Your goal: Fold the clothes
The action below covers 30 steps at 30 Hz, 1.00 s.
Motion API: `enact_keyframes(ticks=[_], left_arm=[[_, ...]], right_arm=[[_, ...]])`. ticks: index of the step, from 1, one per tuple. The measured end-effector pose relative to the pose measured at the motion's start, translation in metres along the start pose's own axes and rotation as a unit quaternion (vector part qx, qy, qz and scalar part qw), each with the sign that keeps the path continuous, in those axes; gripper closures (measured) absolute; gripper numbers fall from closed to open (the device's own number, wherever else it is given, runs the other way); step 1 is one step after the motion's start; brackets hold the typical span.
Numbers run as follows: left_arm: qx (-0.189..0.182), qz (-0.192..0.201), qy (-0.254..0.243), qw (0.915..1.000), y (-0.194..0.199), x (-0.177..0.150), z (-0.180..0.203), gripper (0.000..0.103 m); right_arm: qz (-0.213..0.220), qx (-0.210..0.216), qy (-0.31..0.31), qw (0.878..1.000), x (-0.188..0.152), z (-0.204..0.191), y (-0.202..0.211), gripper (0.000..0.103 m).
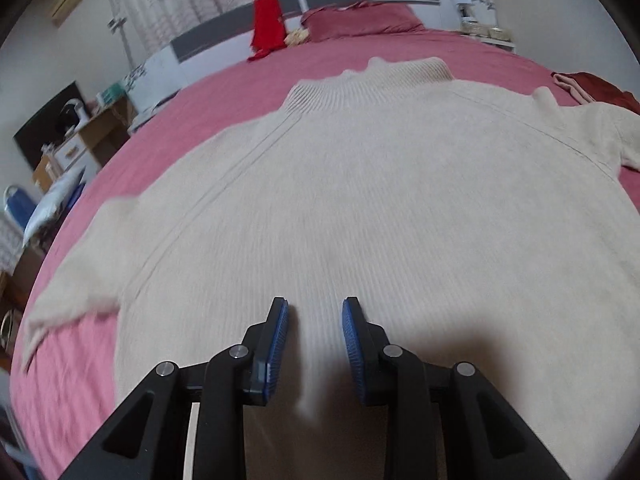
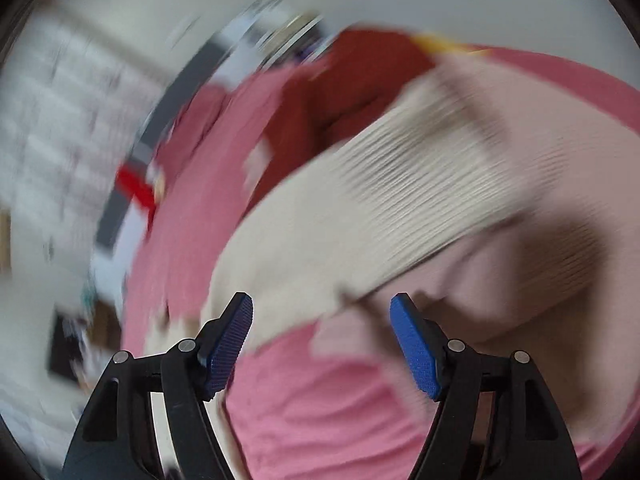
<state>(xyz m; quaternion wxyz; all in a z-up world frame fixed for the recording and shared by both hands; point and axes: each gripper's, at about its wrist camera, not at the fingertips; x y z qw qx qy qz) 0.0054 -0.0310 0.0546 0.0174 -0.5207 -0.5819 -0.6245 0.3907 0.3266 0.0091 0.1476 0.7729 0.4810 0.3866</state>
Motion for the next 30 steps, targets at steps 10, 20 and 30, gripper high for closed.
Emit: enact_keyframes(ticks=[10, 20, 30], left_arm=[[0.034, 0.04, -0.035, 0.998, 0.014, -0.042, 0.018, 0.074], [0.044, 0.042, -0.043, 0.9972, 0.008, -0.042, 0.025, 0.074], [-0.025, 0.038, 0.027, 0.9986, 0.009, -0.043, -0.006, 0.073]], right_arm=[[0.088, -0.055, -0.016, 0.994, 0.051, 0.038, 0.015, 0.039], [0.026, -0.084, 0.058, 0.994, 0.055, 0.017, 0.005, 0.094], [0.005, 0.09, 0.137, 0.986, 0.014, -0.177, 0.039, 0.094]])
Point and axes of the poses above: each gripper's, at about its wrist camera, not at the fingertips, and y roughly against the way its jaws point, z to its right, x to its top, and after that the axes turned 6 degrees about z, right-handed
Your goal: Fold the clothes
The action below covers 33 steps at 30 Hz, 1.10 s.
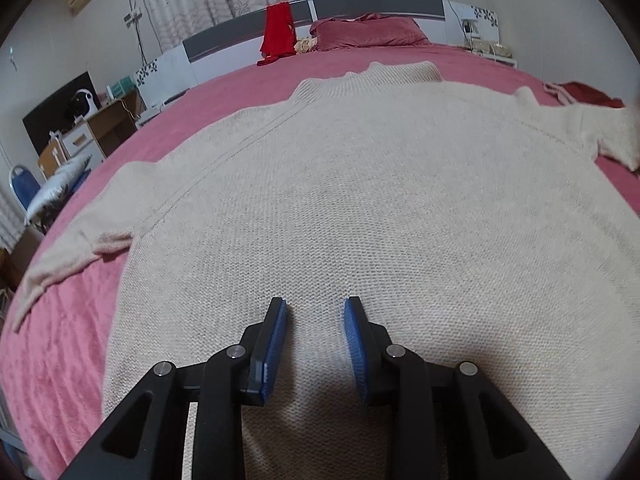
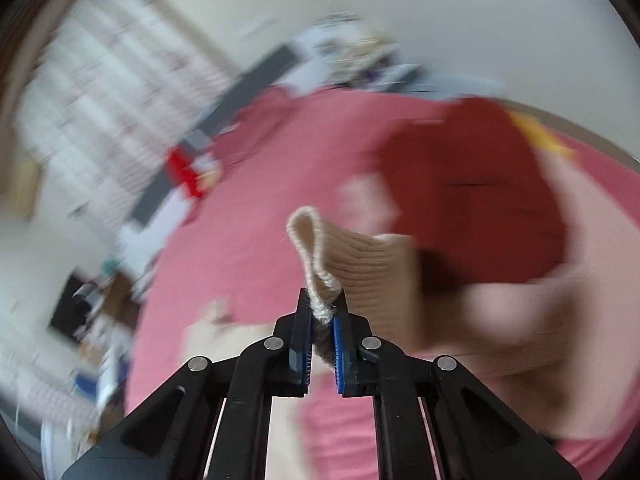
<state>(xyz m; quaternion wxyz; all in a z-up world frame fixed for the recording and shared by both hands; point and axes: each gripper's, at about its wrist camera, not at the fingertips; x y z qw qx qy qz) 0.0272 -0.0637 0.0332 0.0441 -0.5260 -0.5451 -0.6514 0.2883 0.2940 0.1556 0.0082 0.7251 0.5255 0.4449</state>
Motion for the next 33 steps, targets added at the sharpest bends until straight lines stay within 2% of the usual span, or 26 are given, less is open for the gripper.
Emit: enact_keyframes(ticks=[3, 6, 10, 11, 13, 15, 17, 19, 20, 22, 25, 29, 33], left_arm=[[-0.031, -0.003, 0.045, 0.9985, 0.008, -0.001, -0.015, 0.073], [-0.052, 0.0, 0.088, 0.9948, 0.018, -0.006, -0.032, 0.073], [-0.051, 0.003, 0.117, 0.9919, 0.024, -0.015, -0.045, 0.073], [-0.051, 0.003, 0.124, 0.991, 0.025, -0.017, -0.049, 0.073], [-0.056, 0.003, 0.133, 0.9895, 0.021, -0.017, -0.055, 0.073], [-0.056, 0.005, 0.133, 0.9895, 0.019, -0.017, -0.054, 0.073], [-0.051, 0.008, 0.128, 0.9905, 0.022, -0.02, -0.051, 0.073], [-0.041, 0.01, 0.123, 0.9915, 0.02, -0.021, -0.047, 0.073], [-0.036, 0.011, 0.118, 0.9923, 0.019, -0.02, -0.045, 0.073], [-0.029, 0.013, 0.112, 0.9932, 0.018, -0.018, -0.041, 0.073], [-0.023, 0.012, 0.108, 0.9938, 0.02, -0.013, -0.037, 0.073], [-0.026, 0.033, 0.089, 0.9952, 0.02, 0.017, -0.03, 0.073], [-0.007, 0.069, 0.057, 0.996, -0.003, 0.075, -0.019, 0.073]], right_arm=[[-0.041, 0.097, 0.043, 0.994, -0.023, -0.111, -0.034, 0.094], [-0.097, 0.174, 0.098, 0.975, -0.072, -0.215, -0.066, 0.094], [-0.183, 0.207, 0.127, 0.953, -0.159, -0.296, -0.132, 0.094], [-0.208, 0.205, 0.138, 0.946, -0.184, -0.309, -0.151, 0.091], [-0.27, 0.201, 0.174, 0.925, -0.235, -0.322, -0.187, 0.085], [-0.308, 0.178, 0.199, 0.913, -0.266, -0.315, -0.201, 0.069], [-0.304, 0.175, 0.2, 0.915, -0.281, -0.289, -0.188, 0.064], [-0.273, 0.18, 0.187, 0.926, -0.275, -0.256, -0.168, 0.054], [-0.241, 0.174, 0.181, 0.938, -0.265, -0.233, -0.156, 0.05], [-0.188, 0.145, 0.177, 0.955, -0.243, -0.195, -0.142, 0.049], [-0.14, 0.07, 0.201, 0.967, -0.218, -0.145, -0.14, 0.049], [-0.126, 0.029, 0.256, 0.958, -0.193, -0.119, -0.164, 0.049], [-0.134, -0.001, 0.327, 0.936, -0.186, -0.11, -0.188, 0.047]])
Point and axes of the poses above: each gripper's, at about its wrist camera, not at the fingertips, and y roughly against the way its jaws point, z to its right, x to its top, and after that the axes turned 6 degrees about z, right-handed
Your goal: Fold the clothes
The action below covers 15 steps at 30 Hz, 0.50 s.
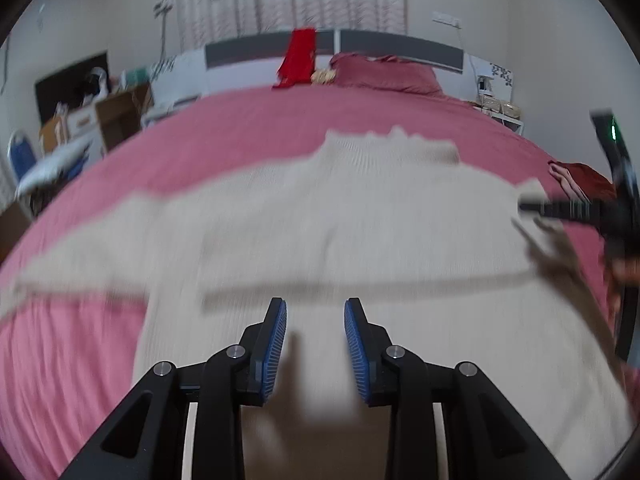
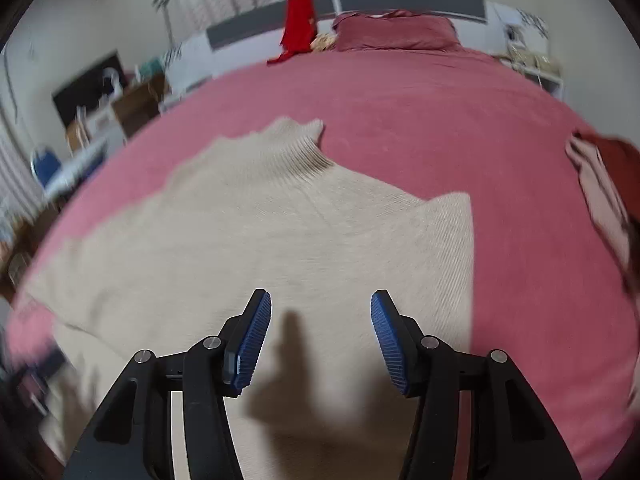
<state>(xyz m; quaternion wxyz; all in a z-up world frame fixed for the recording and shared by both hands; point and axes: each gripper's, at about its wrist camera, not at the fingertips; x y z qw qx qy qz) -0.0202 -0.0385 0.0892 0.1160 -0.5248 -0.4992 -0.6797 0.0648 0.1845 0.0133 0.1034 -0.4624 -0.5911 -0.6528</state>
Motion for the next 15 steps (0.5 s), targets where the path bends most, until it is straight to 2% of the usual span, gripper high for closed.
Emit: enact_keyframes(ticks=[1, 3, 5, 7, 10, 14, 15], left_arm=[[0.011, 0.004, -0.006, 0.9999, -0.01, 0.009, 0.002, 0.073], [0.04, -0.02, -0.009, 0.999, -0.042, 0.018, -0.001, 0.073], [0.059, -0.048, -0.004, 0.9971, -0.071, 0.02, -0.009, 0.073], [0.06, -0.072, 0.014, 0.9955, -0.089, 0.009, -0.024, 0.07], [0.041, -0.043, 0.034, 0.9976, -0.087, -0.002, -0.034, 0.07], [0.044, -0.041, 0.028, 0.9978, -0.084, -0.005, -0.031, 0.07], [0.047, -0.041, 0.035, 0.9975, -0.08, -0.005, -0.038, 0.07]], right_arm=[[-0.009, -0.012, 0.015, 1.0, 0.0, 0.003, -0.005, 0.047], [-0.035, -0.066, 0.04, 0.996, -0.002, 0.018, -0.018, 0.045], [-0.014, -0.074, 0.033, 0.997, -0.003, 0.028, -0.015, 0.044], [-0.007, -0.063, 0.009, 0.998, -0.002, 0.027, -0.007, 0.043], [0.004, -0.046, -0.026, 0.999, 0.001, 0.025, 0.004, 0.041], [0.016, -0.023, -0.072, 0.997, 0.003, 0.021, 0.017, 0.03], [0.002, -0.011, -0.069, 0.998, 0.0, 0.013, 0.012, 0.03]])
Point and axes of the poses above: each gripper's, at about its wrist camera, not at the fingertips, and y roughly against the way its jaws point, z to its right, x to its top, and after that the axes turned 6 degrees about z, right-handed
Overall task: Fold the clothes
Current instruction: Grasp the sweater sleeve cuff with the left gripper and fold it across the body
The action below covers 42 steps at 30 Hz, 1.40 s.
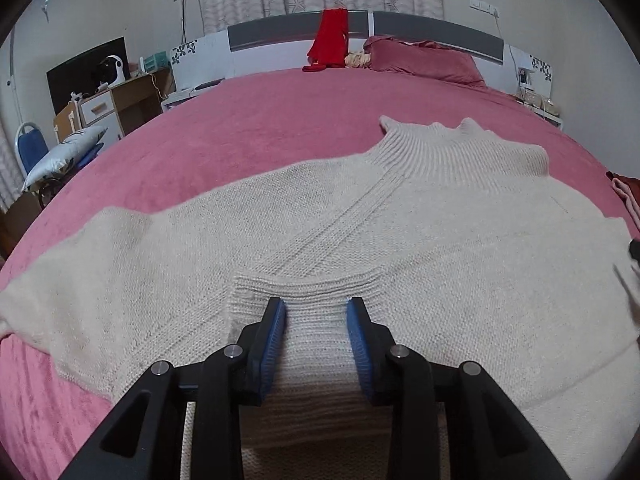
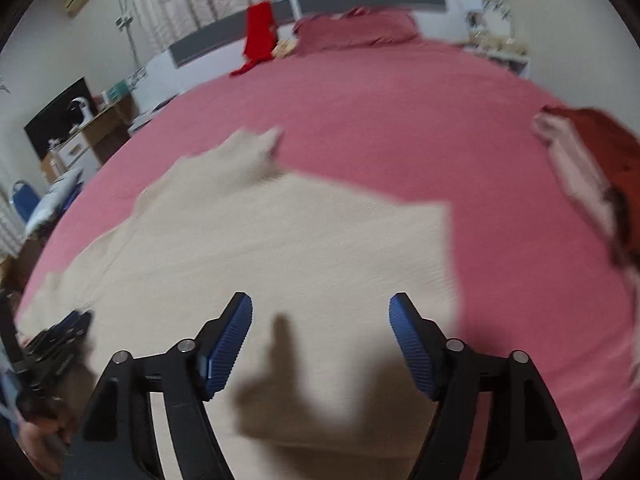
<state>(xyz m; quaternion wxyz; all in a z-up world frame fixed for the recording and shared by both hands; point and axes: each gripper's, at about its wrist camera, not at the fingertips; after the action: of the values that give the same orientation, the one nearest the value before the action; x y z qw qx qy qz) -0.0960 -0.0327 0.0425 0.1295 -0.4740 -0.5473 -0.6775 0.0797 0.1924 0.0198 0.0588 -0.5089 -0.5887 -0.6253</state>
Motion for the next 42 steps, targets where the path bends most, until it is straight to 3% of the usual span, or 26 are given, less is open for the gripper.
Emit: enact_keyframes(ticks=[1, 2, 5, 8, 12, 16, 19, 21, 24, 27, 31, 34, 37, 39, 40, 42], left_arm=[[0.005, -0.001, 0.009, 0.9999, 0.004, 0.001, -0.012, 0.07], [0.01, -0.003, 0.019, 0.9998, 0.008, 0.003, -0.023, 0.07], [0.024, -0.007, 0.047, 0.9986, 0.021, 0.007, -0.058, 0.072], [0.039, -0.01, 0.075, 0.9964, 0.034, 0.011, -0.092, 0.072], [0.089, -0.039, 0.147, 0.9843, 0.043, 0.0, -0.172, 0.072], [0.134, -0.056, 0.244, 0.9589, 0.051, -0.021, -0.253, 0.072], [0.154, -0.08, 0.313, 0.9338, 0.043, -0.035, -0.304, 0.072], [0.151, -0.085, 0.345, 0.9227, 0.036, -0.039, -0.325, 0.072], [0.14, -0.086, 0.385, 0.908, 0.026, -0.043, -0.351, 0.072], [0.13, -0.087, 0.425, 0.8916, 0.015, -0.046, -0.376, 0.072], [0.122, -0.087, 0.432, 0.8892, 0.0, -0.044, -0.379, 0.072], [0.11, -0.061, 0.468, 0.8749, 0.007, -0.048, -0.389, 0.072], [0.111, -0.039, 0.53, 0.84, 0.027, -0.07, -0.404, 0.072], [0.096, -0.034, 0.561, 0.8218, 0.032, -0.083, -0.412, 0.072], [0.088, -0.034, 0.572, 0.8151, 0.031, -0.086, -0.414, 0.072], [0.088, -0.041, 0.579, 0.8094, 0.032, -0.087, -0.415, 0.073]], right_arm=[[-0.016, 0.009, 0.005, 1.0, -0.005, -0.008, -0.005, 0.029], [-0.033, 0.005, 0.026, 0.999, -0.012, -0.017, -0.016, 0.022], [-0.023, -0.052, 0.137, 0.989, -0.029, -0.046, -0.025, 0.013], [-0.034, -0.064, 0.095, 0.993, -0.026, -0.04, -0.015, 0.013], [0.01, 0.001, 0.014, 1.0, -0.029, -0.048, 0.015, 0.013], [-0.012, 0.047, 0.081, 0.996, -0.045, -0.1, 0.0, 0.013], [-0.029, 0.082, 0.13, 0.988, -0.058, -0.138, -0.011, 0.013], [-0.038, 0.101, 0.163, 0.981, -0.066, -0.163, -0.019, 0.011], [-0.019, 0.067, 0.216, 0.974, -0.084, -0.177, -0.03, 0.0], [-0.019, 0.057, 0.23, 0.971, -0.091, -0.179, -0.034, 0.0], [-0.013, 0.07, 0.219, 0.973, -0.089, -0.172, -0.03, 0.0], [-0.01, 0.07, 0.219, 0.973, -0.091, -0.169, -0.029, 0.0], [-0.011, 0.076, 0.213, 0.974, -0.091, -0.164, -0.029, 0.0], [-0.01, 0.076, 0.213, 0.974, -0.09, -0.164, -0.032, 0.0], [-0.01, 0.076, 0.213, 0.974, -0.09, -0.164, -0.033, 0.0], [-0.009, 0.076, 0.213, 0.974, -0.091, -0.163, -0.031, 0.0]])
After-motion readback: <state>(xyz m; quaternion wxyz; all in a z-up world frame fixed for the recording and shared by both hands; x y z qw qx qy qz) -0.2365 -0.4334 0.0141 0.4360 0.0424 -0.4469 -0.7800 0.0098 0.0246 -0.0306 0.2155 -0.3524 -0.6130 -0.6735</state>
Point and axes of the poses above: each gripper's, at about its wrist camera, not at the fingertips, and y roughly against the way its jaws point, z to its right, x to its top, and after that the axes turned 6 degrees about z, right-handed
